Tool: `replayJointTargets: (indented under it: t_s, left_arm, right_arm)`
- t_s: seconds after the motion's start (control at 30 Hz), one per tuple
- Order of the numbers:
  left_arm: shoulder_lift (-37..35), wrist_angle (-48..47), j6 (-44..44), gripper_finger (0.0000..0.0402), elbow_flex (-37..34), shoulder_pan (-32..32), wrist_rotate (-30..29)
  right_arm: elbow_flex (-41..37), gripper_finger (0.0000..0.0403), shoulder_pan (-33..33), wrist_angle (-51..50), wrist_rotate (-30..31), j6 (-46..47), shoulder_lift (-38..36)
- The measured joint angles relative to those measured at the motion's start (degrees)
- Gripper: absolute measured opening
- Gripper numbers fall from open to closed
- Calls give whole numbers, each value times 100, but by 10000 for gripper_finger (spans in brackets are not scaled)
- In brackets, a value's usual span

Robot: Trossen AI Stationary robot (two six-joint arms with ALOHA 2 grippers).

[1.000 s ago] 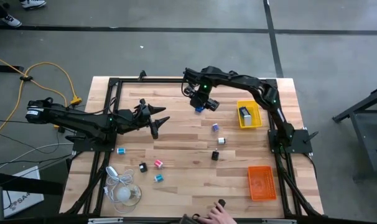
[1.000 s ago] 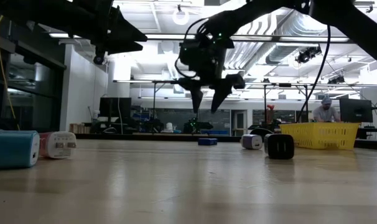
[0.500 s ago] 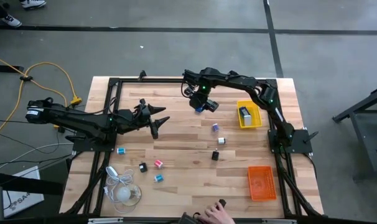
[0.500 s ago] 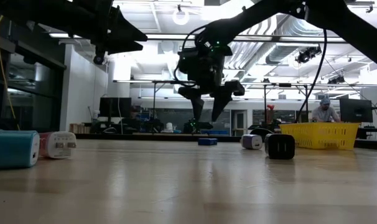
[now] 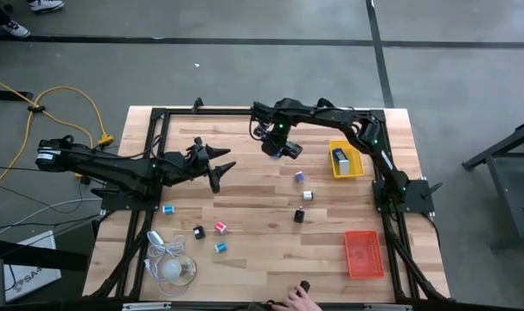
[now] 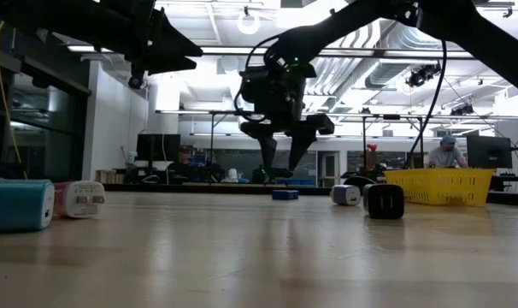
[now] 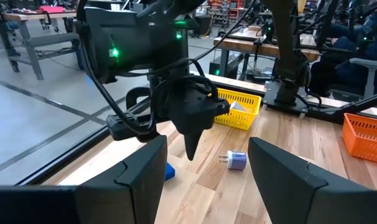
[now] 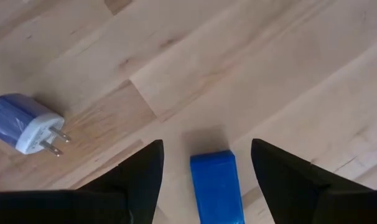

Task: Pick & Place Office items
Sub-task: Put the blue digital clock into the yellow bin

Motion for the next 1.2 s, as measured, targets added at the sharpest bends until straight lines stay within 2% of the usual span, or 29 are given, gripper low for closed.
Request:
replayJointTargets:
  t_s: [0.13,0.33,0.67,0.93,1.1,1.2]
  left_arm:
    - [-1,0,-1,218,0,-1,0]
    - [1,0,-1,218,0,-1,0]
    - [-1,0,-1,218,0,-1,0]
    - [0,0,0,218,0,-1,0]
    - [-1,0,0,218,0,-1,0]
    - [1,0,-1,218,0,-1,0]
  right_arm:
    - [0,231,130,4,140,1,-2]
    - [0,231,282,6,879,384,-2]
    - [0,231,344,7,1072,532,-2]
    - [0,231,890,37,2020,754,-6]
    - [0,231,1256,72,2835,775,-5]
    - [0,231,1359,19,3002,808,79]
